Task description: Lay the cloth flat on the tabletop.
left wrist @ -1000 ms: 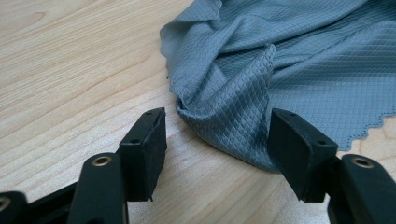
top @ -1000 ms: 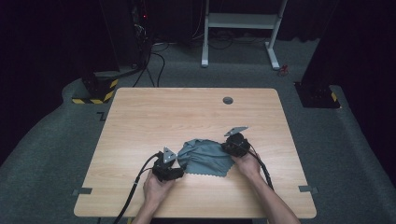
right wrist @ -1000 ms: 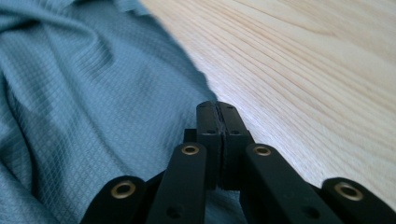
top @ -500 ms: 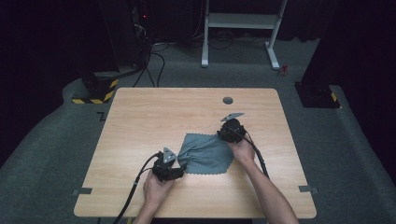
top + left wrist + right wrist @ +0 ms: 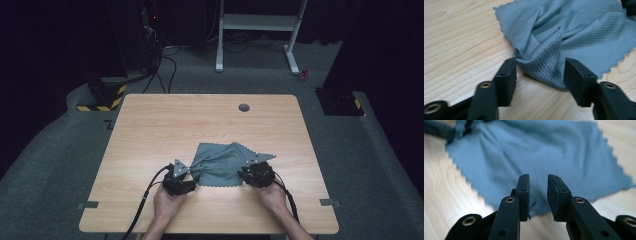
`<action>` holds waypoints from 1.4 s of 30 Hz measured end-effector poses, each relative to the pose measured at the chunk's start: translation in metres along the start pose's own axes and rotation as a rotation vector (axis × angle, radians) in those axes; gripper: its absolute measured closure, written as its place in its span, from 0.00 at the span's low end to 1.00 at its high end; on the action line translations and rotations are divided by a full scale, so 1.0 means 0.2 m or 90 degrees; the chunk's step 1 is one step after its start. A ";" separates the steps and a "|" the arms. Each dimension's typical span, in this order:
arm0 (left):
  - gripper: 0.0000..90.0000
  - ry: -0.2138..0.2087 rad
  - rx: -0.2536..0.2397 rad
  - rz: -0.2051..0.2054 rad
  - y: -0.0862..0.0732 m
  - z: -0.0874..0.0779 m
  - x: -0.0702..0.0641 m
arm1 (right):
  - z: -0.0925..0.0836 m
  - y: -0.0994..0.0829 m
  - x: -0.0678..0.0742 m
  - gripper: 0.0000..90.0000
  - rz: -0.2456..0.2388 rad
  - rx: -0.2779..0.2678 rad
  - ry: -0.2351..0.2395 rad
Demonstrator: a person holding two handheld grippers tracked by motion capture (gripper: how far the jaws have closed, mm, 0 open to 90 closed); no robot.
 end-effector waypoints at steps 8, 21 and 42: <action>0.94 0.000 -0.029 0.005 0.01 -0.05 0.00 | 0.03 -0.02 0.01 0.87 0.003 0.001 0.012; 0.74 -0.005 -0.022 0.020 0.01 -0.04 -0.02 | 0.03 0.00 -0.11 0.91 -0.001 0.004 -0.060; 0.72 0.003 0.012 0.023 -0.02 0.00 -0.02 | 0.02 0.12 -0.24 0.90 0.007 -0.013 -0.091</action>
Point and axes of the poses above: each handheld gripper's, and its own axes: z roughly forward along the jaws, y roughly out of its top, x roughly to its left, the point moved 10 cm from there along z, roughly forward along the jaws, and after that the axes turned 8 degrees about y, right-handed, at the moved point
